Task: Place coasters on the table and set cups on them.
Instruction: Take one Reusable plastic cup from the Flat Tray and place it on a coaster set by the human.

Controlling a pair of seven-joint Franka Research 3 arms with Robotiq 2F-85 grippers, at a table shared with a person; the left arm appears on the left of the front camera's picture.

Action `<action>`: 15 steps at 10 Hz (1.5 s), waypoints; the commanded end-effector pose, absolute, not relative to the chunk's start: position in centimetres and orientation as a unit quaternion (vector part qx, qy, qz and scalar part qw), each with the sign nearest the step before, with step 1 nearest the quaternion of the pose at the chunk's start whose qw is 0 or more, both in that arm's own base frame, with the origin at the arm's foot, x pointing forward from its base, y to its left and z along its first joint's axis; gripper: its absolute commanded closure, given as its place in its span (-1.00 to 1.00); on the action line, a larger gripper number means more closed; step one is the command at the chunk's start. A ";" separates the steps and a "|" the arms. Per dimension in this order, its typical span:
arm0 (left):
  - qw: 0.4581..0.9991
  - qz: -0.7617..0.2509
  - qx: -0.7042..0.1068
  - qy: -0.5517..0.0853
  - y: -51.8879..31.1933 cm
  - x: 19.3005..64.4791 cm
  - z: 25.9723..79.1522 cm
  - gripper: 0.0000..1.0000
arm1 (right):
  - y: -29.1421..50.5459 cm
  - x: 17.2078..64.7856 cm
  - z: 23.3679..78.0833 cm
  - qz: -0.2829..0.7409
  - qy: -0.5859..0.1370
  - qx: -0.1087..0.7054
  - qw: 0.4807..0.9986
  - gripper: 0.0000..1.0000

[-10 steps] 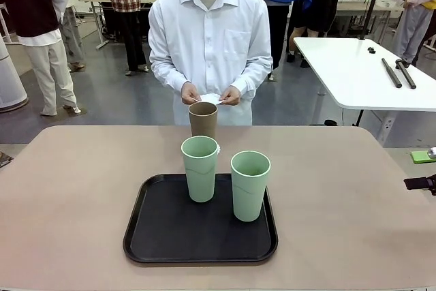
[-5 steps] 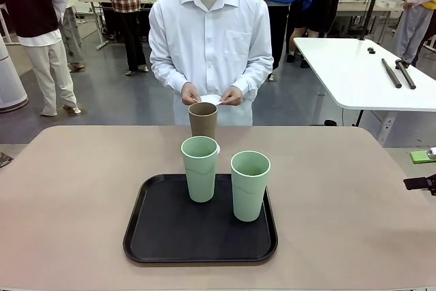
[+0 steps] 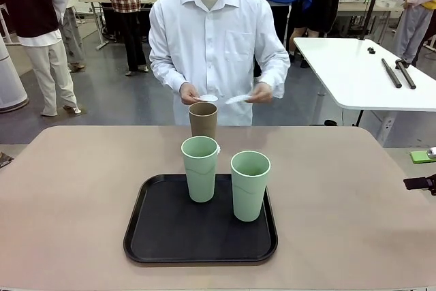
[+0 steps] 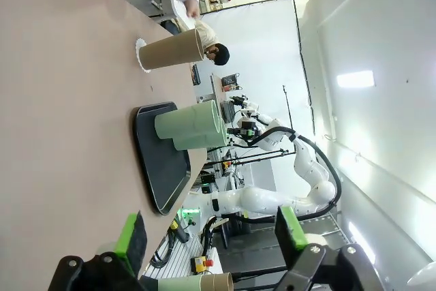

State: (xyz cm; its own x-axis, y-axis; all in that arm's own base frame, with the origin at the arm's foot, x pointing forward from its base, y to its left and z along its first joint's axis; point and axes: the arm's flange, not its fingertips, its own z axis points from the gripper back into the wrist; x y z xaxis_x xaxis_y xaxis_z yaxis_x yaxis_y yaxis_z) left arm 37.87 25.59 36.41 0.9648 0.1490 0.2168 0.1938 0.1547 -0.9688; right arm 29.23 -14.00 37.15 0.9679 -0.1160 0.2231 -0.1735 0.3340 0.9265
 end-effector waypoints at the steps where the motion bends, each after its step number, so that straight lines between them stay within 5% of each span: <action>1: 0.744 -0.020 -0.654 -0.137 25.8 37.9 36.7 -1.00 | -14.0 29.4 37.1 0.018 -0.132 0.582 0.802 -1.00; 15: 0.744 -0.020 -0.654 -0.137 25.8 37.9 36.7 -1.00 | -14.0 29.4 37.1 0.018 -0.132 0.582 0.802 -1.00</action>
State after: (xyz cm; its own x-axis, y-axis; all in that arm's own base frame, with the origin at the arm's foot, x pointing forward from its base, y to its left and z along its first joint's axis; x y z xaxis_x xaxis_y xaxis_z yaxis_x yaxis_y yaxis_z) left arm 37.87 25.59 36.42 0.9648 0.1488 0.2169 0.1940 0.1544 -0.9688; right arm 29.23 -14.00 37.15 0.9679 -0.1160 0.2231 -0.1735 0.3340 0.9265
